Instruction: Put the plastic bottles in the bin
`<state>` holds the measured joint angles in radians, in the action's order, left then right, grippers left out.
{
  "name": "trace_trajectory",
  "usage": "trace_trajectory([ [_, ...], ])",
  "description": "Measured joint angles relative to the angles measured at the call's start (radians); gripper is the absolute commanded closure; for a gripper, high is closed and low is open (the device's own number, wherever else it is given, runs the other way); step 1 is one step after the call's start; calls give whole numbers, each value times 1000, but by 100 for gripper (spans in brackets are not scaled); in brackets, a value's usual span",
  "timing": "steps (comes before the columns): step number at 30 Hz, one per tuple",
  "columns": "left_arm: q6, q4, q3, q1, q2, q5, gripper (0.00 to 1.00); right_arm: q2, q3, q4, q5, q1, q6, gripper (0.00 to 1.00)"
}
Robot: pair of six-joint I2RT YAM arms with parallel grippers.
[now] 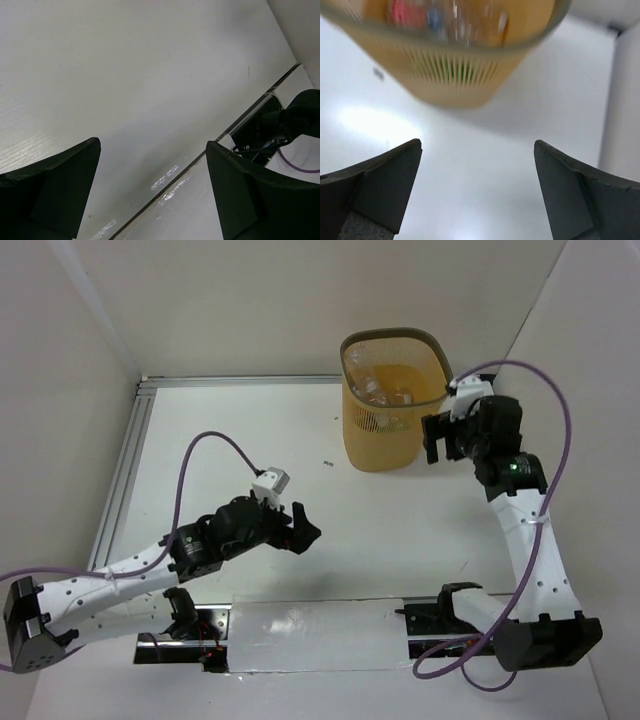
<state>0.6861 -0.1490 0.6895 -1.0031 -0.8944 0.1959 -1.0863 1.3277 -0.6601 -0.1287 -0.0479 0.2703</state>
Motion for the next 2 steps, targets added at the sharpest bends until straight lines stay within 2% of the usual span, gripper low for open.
trace_trajectory([
  [2, -10, -1, 21, 0, -18, 0, 1, 27, -117, -16, 15, 0, -19, 0],
])
